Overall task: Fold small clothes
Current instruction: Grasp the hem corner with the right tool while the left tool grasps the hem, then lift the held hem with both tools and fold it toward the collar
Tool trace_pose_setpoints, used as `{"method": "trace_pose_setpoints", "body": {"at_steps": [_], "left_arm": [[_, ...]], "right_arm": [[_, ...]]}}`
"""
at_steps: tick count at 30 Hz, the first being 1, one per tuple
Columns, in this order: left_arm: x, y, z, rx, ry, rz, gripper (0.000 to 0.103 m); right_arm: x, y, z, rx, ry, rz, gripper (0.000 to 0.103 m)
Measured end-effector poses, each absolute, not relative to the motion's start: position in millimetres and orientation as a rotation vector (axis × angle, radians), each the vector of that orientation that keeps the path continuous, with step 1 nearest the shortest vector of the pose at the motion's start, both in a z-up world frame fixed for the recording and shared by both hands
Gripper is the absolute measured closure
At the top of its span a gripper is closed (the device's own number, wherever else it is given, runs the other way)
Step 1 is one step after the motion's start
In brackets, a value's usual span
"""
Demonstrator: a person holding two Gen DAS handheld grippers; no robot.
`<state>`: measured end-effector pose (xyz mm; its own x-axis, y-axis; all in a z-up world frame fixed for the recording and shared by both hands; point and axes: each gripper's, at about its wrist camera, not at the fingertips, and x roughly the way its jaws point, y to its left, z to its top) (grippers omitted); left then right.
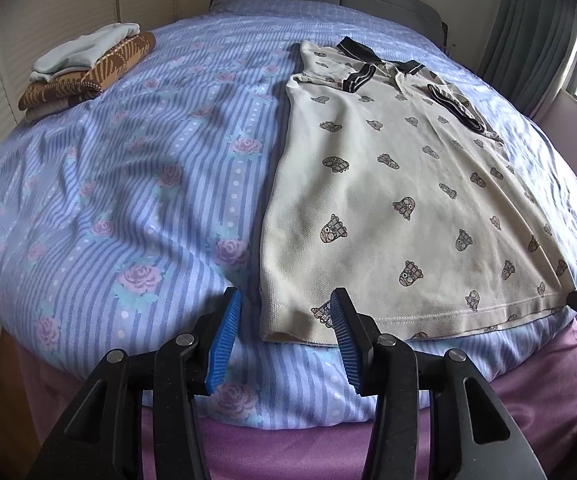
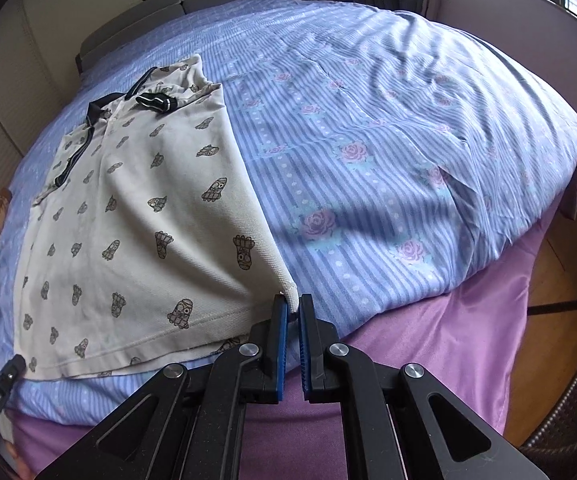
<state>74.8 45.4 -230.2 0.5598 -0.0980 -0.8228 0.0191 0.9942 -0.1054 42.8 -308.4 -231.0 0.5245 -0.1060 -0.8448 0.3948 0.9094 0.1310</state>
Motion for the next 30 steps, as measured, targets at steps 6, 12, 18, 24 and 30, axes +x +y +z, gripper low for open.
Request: {"method": "trace_pose_setpoints", "body": {"at_steps": [6,12,18,24,30], "left_arm": [[75.6,49.0,-232.8,-0.115,0.984,-0.058,0.057],[76.8,49.6,-234.0,-0.13,0.991,-0.049,0.066],[80.4,39.5,-241.9,-0.141,1.041,-0.075,0.091],[78.9,37.2,-238.9,-0.169,1.049,-0.077,0.095],[75.3,42.3,-226.4,-0.206,1.029,-0.077,0.096]], "right_arm": [[41.2,-302.0,-215.0,0.259,0.907,-0.337,0.065],[45.6,-301.9,-219.6,0.274,0.918,-0.325,0.065],[52.7,-310.7,-236.1,0.338,0.987,-0.316,0.065],[52.8,-311.6,-239.5,0.398,0.993,-0.239,0.097],[44.9,-314.4,-224.6,0.446,0.913,-0.2,0.097]]}}
